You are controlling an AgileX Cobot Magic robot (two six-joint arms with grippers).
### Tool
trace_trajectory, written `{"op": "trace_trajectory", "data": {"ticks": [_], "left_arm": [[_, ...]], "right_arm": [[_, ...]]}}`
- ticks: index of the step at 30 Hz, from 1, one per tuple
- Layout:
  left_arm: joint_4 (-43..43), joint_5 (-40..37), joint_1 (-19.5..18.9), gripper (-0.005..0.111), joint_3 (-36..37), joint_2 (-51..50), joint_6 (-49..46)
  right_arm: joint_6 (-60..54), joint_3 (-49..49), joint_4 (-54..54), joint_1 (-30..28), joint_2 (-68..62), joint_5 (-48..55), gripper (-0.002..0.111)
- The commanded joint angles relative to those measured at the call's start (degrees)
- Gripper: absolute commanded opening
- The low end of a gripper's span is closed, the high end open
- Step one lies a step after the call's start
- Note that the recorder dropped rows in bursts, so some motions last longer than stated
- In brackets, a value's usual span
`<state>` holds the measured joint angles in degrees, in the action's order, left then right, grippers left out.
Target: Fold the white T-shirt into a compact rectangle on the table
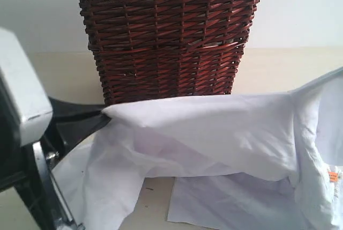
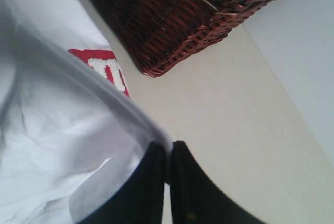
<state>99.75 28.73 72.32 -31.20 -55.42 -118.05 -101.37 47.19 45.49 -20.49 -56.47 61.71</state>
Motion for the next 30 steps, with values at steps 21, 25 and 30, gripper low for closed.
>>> {"op": "trace_trajectory", "data": {"ticks": [21, 25, 30], "left_arm": [[0.2, -1.8, 0.3, 0.047, 13.0, 4.9, 25.2], [0.2, -0.4, 0.3, 0.082, 13.0, 4.9, 35.1], [0.2, -16.3, 0.3, 0.063, 13.0, 4.5, 46.7]], "right_arm": [[0.2, 0.6, -0.4, -0.2, 0.5, -0.6, 0.000], [0.2, 0.6, -0.4, -0.2, 0.5, -0.6, 0.000], [0.2, 0.6, -0.4, -0.2, 0.5, -0.6, 0.000]]}}
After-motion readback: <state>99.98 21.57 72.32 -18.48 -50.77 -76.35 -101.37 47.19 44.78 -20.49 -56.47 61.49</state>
